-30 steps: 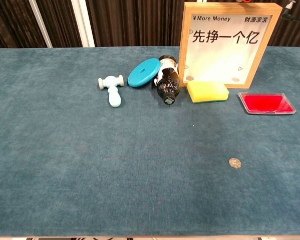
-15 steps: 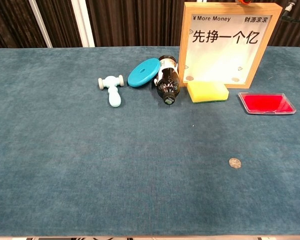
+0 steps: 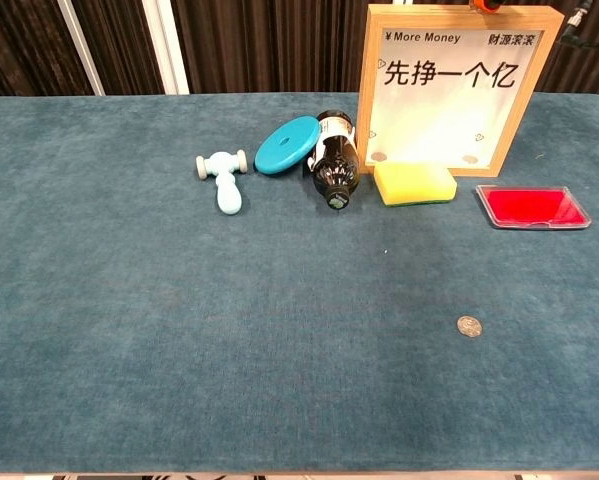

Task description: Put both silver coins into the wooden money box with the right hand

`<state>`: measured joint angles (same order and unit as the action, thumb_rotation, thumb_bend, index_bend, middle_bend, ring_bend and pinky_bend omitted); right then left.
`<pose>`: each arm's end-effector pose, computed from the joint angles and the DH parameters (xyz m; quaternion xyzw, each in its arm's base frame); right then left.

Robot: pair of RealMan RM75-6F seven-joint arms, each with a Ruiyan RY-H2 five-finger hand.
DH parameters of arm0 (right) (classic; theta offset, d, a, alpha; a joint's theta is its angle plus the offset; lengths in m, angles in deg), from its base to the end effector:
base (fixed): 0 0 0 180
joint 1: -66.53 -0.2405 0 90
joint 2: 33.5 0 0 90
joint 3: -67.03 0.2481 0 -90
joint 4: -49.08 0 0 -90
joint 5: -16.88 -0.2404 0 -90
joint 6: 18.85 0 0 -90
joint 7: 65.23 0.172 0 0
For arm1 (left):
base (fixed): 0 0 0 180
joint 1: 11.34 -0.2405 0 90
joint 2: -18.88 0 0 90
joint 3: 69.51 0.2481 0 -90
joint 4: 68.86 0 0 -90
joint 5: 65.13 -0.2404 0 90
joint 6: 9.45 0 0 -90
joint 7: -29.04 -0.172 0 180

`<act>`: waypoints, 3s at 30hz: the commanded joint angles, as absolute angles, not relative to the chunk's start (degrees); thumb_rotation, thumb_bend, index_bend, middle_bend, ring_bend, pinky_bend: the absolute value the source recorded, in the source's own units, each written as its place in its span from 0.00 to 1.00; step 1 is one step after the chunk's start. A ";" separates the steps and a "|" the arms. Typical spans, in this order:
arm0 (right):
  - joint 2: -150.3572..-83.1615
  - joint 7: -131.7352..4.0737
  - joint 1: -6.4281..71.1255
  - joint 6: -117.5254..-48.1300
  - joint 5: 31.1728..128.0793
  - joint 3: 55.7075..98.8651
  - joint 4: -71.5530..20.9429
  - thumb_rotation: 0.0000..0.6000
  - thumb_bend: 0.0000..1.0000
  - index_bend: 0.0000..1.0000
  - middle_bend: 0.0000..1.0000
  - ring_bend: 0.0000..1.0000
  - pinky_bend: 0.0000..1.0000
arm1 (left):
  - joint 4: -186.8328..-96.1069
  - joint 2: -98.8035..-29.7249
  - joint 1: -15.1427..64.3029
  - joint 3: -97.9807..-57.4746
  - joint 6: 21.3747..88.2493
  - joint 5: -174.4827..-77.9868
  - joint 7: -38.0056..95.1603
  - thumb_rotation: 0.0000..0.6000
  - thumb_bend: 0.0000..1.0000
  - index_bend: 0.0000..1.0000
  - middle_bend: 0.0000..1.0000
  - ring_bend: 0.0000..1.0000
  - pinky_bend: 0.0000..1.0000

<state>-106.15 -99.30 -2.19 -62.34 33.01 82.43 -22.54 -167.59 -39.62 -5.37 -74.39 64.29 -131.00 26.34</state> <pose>-0.0883 -0.5413 0.1034 0.6406 -0.3983 0.3177 0.5745 -0.3579 0.2137 0.1420 -0.5194 -0.5011 -0.2860 0.6303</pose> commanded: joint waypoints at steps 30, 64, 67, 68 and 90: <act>-105.77 -98.98 -2.41 -62.22 32.96 81.81 -22.72 1.00 0.55 0.54 0.01 0.00 0.00 | -167.85 -39.52 -5.18 -74.38 63.98 -130.38 25.81 1.00 0.40 0.05 0.00 0.00 0.00; -94.76 -76.12 27.27 -95.34 75.50 73.29 -56.32 1.00 0.45 0.35 0.01 0.00 0.00 | -167.79 -39.19 -5.18 -73.56 64.84 -134.07 26.52 1.00 0.40 0.05 0.00 0.00 0.00; -95.60 -75.56 31.61 -98.23 80.65 69.14 -57.11 1.00 0.45 0.35 0.01 0.00 0.00 | -167.26 -39.43 -5.40 -73.60 66.16 -135.45 26.67 1.00 0.40 0.05 0.00 0.00 0.00; -96.11 -75.62 33.48 -99.58 82.60 67.42 -57.17 1.00 0.45 0.35 0.01 0.00 0.00 | -167.00 -39.56 -5.49 -73.61 66.77 -136.15 26.78 1.00 0.40 0.05 0.00 0.00 0.00; -113.98 -74.11 45.19 -101.44 94.97 61.69 -39.49 1.00 0.45 0.32 0.01 0.00 0.00 | -165.97 -39.93 -5.57 -73.04 67.57 -138.46 26.35 1.00 0.40 0.05 0.00 0.00 0.00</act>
